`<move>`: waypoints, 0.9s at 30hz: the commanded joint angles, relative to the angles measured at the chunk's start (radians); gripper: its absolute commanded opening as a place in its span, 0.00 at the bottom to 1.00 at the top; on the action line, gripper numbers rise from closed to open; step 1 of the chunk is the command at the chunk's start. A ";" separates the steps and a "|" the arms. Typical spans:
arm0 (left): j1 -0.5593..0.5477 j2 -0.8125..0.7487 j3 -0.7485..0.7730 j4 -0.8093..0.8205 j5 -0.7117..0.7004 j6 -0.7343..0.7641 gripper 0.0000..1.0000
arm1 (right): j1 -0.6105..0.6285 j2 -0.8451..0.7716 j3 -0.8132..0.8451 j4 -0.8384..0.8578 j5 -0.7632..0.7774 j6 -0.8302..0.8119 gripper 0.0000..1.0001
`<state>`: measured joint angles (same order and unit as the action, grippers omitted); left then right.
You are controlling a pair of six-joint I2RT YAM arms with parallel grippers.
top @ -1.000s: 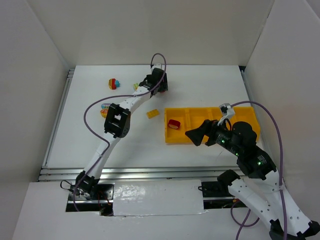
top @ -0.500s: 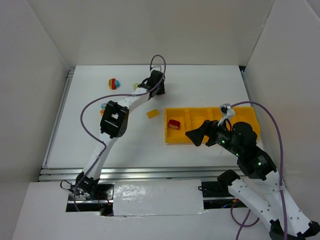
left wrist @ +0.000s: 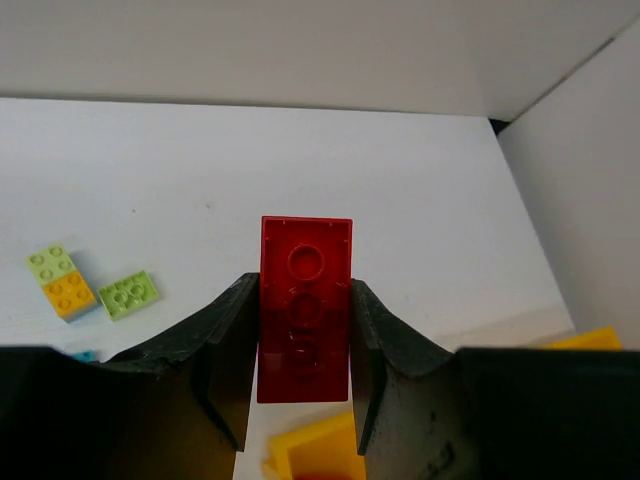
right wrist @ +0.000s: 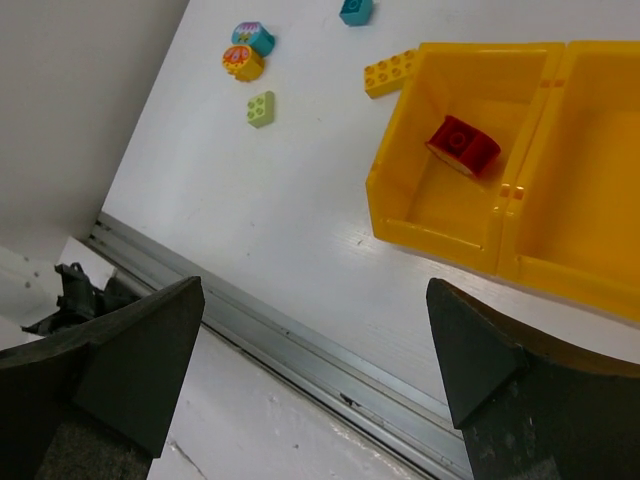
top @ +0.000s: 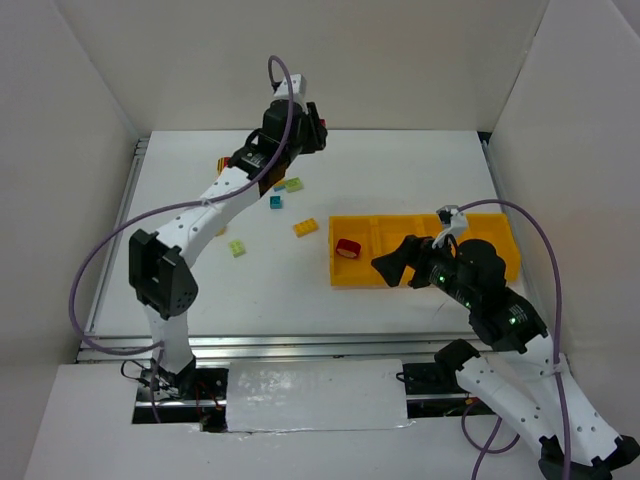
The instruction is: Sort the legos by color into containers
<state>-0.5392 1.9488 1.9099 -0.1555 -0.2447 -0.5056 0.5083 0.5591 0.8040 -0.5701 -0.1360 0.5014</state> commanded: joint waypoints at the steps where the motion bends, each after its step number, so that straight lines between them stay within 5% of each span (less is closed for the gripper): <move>1: -0.076 -0.065 -0.100 -0.104 -0.022 -0.066 0.00 | 0.006 -0.028 0.040 0.012 0.067 0.002 1.00; 9: -0.330 -0.142 -0.317 -0.171 -0.165 -0.163 0.00 | 0.007 -0.086 0.104 -0.086 0.134 0.020 1.00; 16: -0.350 -0.068 -0.327 -0.151 -0.146 -0.191 0.06 | 0.007 -0.114 0.080 -0.125 0.121 0.039 1.00; 27: -0.352 0.058 -0.204 -0.199 -0.151 -0.177 0.59 | 0.007 -0.108 0.077 -0.143 0.134 0.012 1.00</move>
<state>-0.8871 1.9873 1.6562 -0.3523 -0.3729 -0.6666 0.5083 0.4492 0.8761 -0.7185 -0.0143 0.5293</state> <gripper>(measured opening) 0.560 0.996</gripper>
